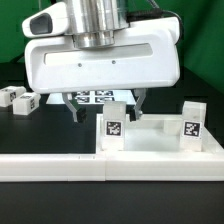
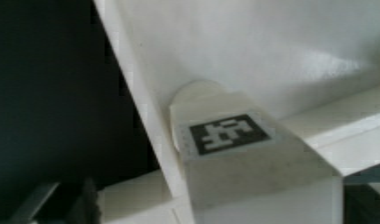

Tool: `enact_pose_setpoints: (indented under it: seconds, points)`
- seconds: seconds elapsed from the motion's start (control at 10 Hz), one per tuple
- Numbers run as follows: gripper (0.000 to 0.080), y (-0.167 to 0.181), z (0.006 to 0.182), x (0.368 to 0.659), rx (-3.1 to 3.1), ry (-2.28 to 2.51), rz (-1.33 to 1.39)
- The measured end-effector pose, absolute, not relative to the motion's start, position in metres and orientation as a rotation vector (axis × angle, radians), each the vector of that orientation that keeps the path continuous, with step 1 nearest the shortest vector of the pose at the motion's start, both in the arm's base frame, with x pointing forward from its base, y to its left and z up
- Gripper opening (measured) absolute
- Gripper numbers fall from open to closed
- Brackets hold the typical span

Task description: Assemble square table

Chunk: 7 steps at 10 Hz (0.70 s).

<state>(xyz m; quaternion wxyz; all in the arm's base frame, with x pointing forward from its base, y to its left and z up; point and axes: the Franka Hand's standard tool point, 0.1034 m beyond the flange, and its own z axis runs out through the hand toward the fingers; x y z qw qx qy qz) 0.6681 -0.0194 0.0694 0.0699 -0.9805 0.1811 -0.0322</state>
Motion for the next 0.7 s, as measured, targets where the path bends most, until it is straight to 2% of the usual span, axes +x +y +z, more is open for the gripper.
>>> enact_pose_setpoints:
  seconds: [0.2,0.3,0.4,0.7]
  points:
    - [0.0388,-0.0193,0.0692,0.6681,-2.929,0.637,-0.091]
    - [0.0388,-0.0191,0.0692,0.6681,-2.903,0.741,-0.083]
    - [0.0288,-0.0194,0.0692,0.6682,-2.874,0.843,-0.076]
    - [0.0288,-0.0199,0.0692,0.6686,-2.759,1.152,-0.055]
